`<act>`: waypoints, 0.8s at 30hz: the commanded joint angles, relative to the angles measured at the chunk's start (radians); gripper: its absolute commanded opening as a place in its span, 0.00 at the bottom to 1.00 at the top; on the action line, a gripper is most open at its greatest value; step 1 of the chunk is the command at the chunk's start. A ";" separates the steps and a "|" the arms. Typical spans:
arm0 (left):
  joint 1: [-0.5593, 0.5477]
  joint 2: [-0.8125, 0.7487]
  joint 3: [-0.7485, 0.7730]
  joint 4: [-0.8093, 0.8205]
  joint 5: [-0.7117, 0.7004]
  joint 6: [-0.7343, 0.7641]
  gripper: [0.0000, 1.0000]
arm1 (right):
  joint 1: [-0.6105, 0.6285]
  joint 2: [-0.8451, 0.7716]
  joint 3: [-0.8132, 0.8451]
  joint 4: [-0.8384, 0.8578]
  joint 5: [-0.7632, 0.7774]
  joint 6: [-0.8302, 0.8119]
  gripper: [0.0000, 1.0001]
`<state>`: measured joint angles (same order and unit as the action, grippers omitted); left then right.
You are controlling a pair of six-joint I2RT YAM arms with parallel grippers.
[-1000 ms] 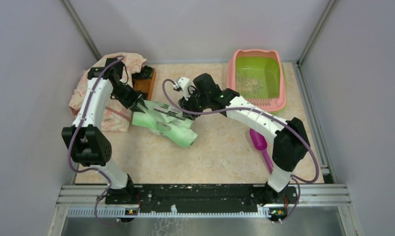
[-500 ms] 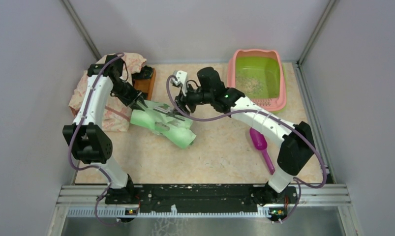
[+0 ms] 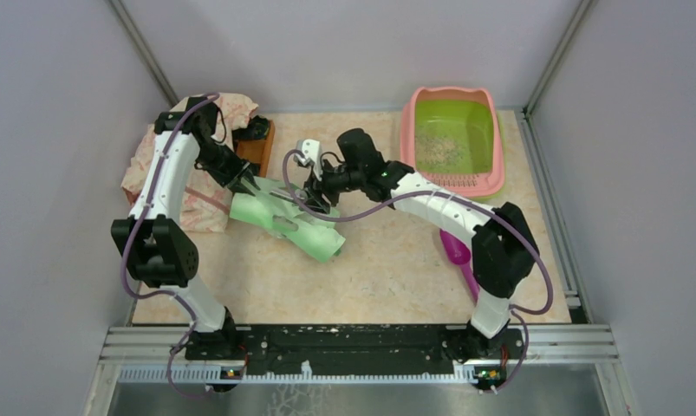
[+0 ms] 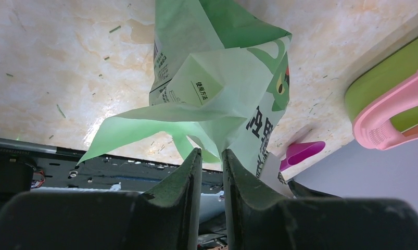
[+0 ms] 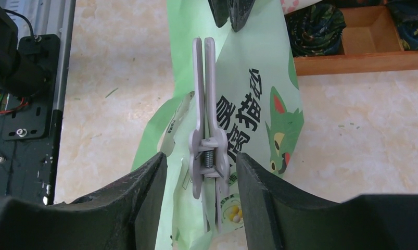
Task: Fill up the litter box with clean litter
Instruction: Clamp the cat litter bag at the center of the board.
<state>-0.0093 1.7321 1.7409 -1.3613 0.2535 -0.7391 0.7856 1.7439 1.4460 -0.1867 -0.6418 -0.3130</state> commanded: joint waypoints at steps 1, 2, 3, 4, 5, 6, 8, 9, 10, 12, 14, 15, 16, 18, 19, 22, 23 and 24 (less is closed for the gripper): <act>0.002 0.015 0.035 -0.022 -0.013 0.014 0.27 | 0.007 0.014 0.028 0.072 -0.039 -0.029 0.50; 0.003 0.015 0.035 -0.023 -0.013 0.015 0.27 | 0.007 0.019 0.028 0.074 -0.042 -0.028 0.49; 0.002 0.015 0.035 -0.023 -0.013 0.014 0.26 | 0.007 0.020 0.029 0.074 -0.044 -0.028 0.46; 0.003 0.015 0.035 -0.022 -0.014 0.015 0.27 | 0.007 0.024 0.028 0.077 -0.045 -0.026 0.43; 0.003 0.016 0.035 -0.022 -0.013 0.014 0.26 | 0.007 0.024 0.028 0.078 -0.047 -0.024 0.41; 0.002 0.017 0.036 -0.023 -0.013 0.014 0.26 | 0.007 0.024 0.026 0.083 -0.048 -0.023 0.38; 0.003 0.018 0.037 -0.022 -0.012 0.014 0.26 | 0.007 0.021 0.025 0.091 -0.047 -0.021 0.35; 0.003 0.019 0.038 -0.021 -0.012 0.015 0.26 | 0.006 0.019 0.024 0.093 -0.047 -0.020 0.33; 0.002 0.020 0.040 -0.022 -0.012 0.014 0.26 | 0.006 0.019 0.024 0.094 -0.043 -0.018 0.32; 0.003 0.021 0.041 -0.021 -0.007 0.014 0.26 | 0.006 0.024 0.029 0.087 -0.044 -0.018 0.29; 0.003 0.021 0.043 -0.021 -0.006 0.015 0.25 | 0.006 0.031 0.042 0.071 -0.040 -0.020 0.25; 0.003 0.023 0.044 -0.021 -0.005 0.014 0.25 | 0.006 0.038 0.049 0.060 -0.038 -0.023 0.21; 0.003 0.023 0.045 -0.021 -0.005 0.015 0.25 | 0.006 0.043 0.057 0.046 -0.033 -0.025 0.18; 0.003 0.024 0.046 -0.019 -0.003 0.015 0.25 | 0.006 0.054 0.074 0.016 -0.022 -0.031 0.14; 0.003 0.024 0.047 -0.021 -0.002 0.015 0.25 | 0.006 0.059 0.083 0.002 -0.014 -0.032 0.11; 0.002 0.025 0.050 -0.021 0.000 0.015 0.25 | 0.007 0.079 0.131 -0.064 0.020 -0.034 0.03; 0.002 0.026 0.052 -0.021 0.001 0.014 0.25 | 0.006 0.087 0.150 -0.088 0.036 -0.036 0.00; 0.003 0.026 0.052 -0.021 0.002 0.014 0.25 | 0.007 0.096 0.174 -0.120 0.046 -0.040 0.00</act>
<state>-0.0093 1.7470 1.7573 -1.3628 0.2539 -0.7383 0.7879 1.8091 1.5169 -0.2295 -0.6422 -0.3309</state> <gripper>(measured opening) 0.247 0.279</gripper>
